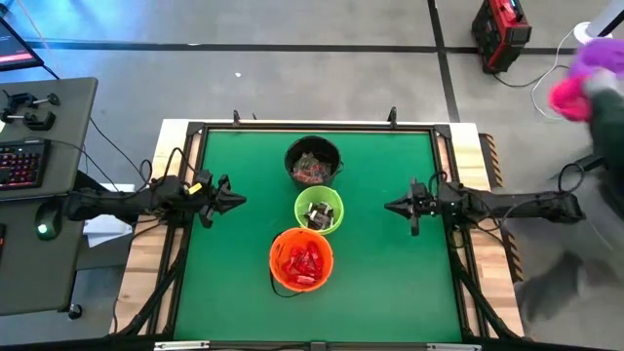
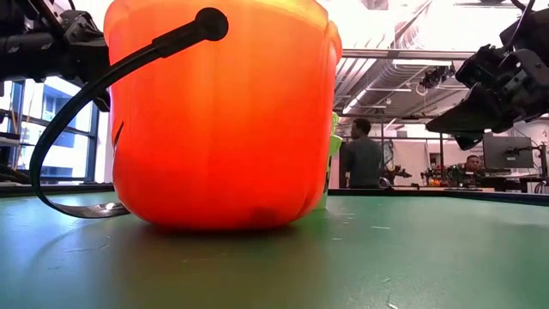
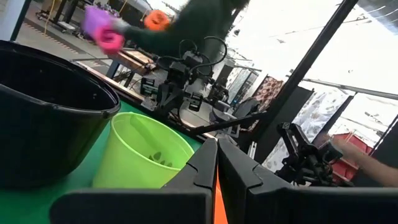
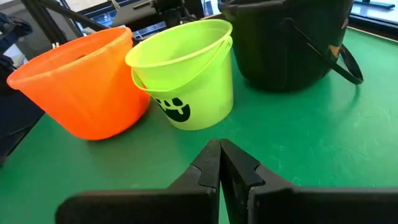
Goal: Sort candy by brand, put in halloween buckets
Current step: Return to Home Position
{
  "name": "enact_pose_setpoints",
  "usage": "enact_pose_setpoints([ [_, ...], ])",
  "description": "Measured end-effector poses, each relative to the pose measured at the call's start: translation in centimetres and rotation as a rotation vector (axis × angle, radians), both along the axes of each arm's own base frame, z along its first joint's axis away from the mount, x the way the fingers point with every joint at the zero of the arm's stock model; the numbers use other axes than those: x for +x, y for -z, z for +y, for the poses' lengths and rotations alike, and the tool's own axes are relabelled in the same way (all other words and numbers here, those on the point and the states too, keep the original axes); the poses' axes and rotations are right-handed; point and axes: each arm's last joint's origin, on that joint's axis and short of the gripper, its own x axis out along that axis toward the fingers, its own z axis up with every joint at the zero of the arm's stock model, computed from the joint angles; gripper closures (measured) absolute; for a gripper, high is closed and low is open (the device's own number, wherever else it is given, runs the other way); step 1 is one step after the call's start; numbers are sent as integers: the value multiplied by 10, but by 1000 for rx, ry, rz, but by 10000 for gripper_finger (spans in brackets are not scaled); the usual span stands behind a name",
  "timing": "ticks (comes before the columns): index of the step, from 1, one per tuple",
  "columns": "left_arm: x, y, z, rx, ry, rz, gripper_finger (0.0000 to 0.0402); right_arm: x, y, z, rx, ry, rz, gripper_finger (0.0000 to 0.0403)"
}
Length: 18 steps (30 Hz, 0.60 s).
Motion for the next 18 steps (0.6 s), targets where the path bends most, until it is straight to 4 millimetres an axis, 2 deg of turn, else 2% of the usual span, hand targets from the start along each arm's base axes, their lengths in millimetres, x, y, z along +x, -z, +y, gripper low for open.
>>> enact_pose_setpoints([
  [9, 0, 0, 0, 0, 0, 0, 398, -1, -2, 1, -1, -5, -19, 403],
  [18, -10, -6, 0, 4, -9, -78, 398, -16, -29, 1, -21, -2, -333, 402],
])
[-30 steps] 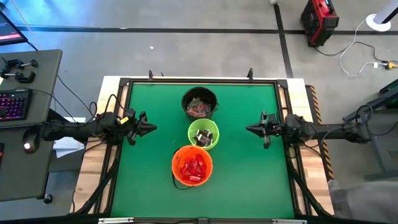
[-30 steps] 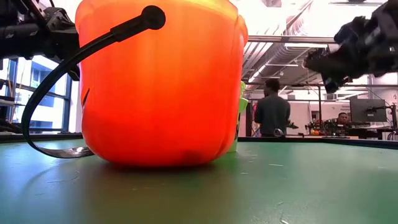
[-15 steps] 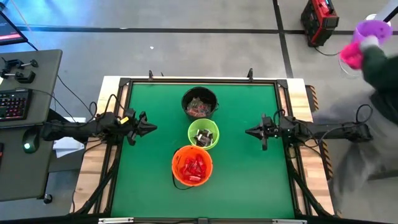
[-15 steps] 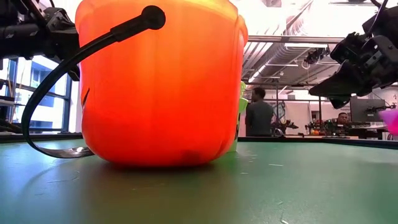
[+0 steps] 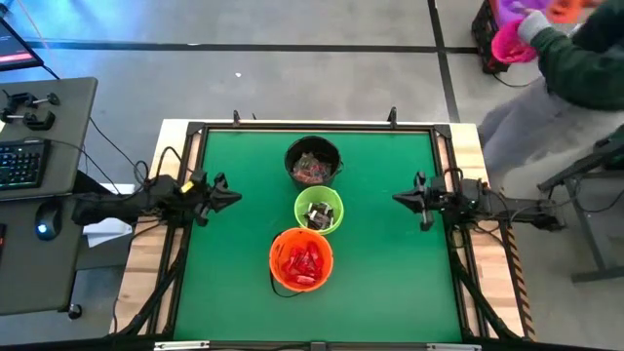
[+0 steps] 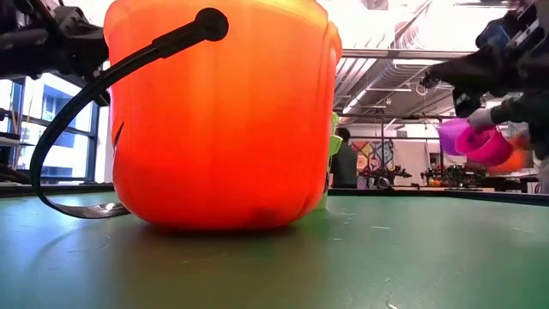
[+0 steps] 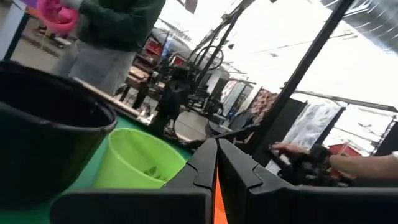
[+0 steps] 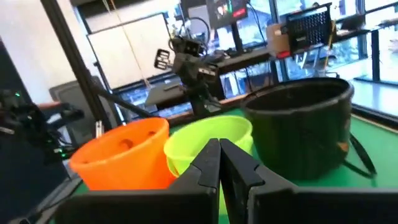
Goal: Sort candy by brand, put in halloween buckets
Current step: Return to Home Position
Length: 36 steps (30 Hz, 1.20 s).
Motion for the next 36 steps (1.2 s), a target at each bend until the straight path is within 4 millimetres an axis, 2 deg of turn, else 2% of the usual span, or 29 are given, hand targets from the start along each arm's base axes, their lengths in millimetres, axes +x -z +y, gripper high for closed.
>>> enact_pose_setpoints([
  [5, 0, -1, 0, -1, -4, -20, 398, 0, -3, 0, -4, -1, -57, 402],
  [36, 1, 2, 0, -3, -6, 15, 398, 2, 4, 0, 1, -2, 19, 402],
])
